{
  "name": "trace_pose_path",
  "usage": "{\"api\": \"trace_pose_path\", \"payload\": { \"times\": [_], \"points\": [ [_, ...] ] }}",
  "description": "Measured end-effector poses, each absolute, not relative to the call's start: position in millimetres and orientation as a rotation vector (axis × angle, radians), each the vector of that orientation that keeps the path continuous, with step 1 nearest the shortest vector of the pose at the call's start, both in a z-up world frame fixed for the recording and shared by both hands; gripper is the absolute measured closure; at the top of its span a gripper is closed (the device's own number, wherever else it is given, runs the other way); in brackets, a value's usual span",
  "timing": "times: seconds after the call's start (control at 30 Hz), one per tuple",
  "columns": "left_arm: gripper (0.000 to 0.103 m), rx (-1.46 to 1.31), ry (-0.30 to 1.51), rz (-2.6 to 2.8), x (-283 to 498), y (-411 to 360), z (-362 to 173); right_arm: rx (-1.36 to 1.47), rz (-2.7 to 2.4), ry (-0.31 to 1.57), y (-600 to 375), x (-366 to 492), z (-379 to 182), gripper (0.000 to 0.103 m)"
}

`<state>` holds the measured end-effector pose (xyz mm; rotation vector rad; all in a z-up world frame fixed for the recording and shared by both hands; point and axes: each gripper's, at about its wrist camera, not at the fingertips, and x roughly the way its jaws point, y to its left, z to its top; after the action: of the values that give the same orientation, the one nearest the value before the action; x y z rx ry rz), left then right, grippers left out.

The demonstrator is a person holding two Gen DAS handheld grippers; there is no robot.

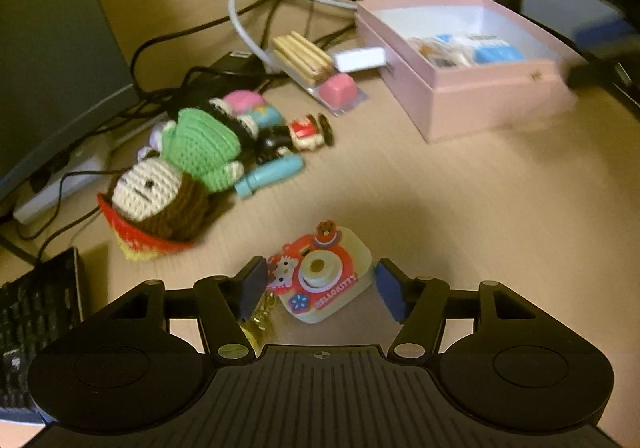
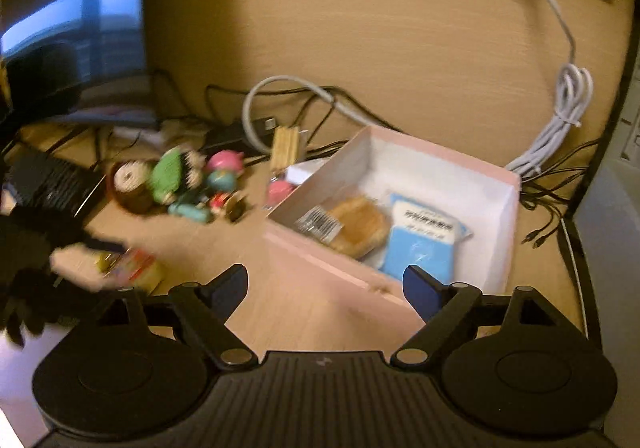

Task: Organize objects
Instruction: 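Release the bread roll into the pink box with the left gripper, then move the left gripper to the pink bell keychain and grasp it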

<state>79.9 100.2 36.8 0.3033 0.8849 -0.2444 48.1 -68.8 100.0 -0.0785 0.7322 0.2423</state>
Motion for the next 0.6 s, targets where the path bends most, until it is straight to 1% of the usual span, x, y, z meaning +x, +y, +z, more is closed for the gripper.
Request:
{"api": "trace_pose_path", "payload": {
  "times": [0.17,0.27,0.3,0.33,0.47,0.6],
  "points": [
    [0.038,0.301,0.891,-0.197,97.7,100.3,36.2,-0.158,0.224,0.742,-59.7,52.5,79.3,0.018],
    [0.038,0.313,0.896,-0.184,102.2,98.5,35.6,-0.161,0.159,0.765,-72.4,59.6,68.8,0.018],
    [0.038,0.311,0.898,-0.184,102.4,97.3,36.0,-0.162,0.147,0.777,-77.2,62.0,64.1,0.021],
    [0.038,0.307,0.898,-0.190,101.4,95.7,37.2,-0.169,0.127,0.782,-81.9,64.5,60.4,0.022],
    [0.038,0.280,0.905,-0.247,91.9,85.3,40.4,-0.191,0.035,0.783,-102.5,69.0,55.3,0.023],
    [0.039,0.286,0.884,-0.241,84.5,77.6,40.6,-0.134,0.026,0.785,-114.4,68.5,59.1,0.023]
  ]
}}
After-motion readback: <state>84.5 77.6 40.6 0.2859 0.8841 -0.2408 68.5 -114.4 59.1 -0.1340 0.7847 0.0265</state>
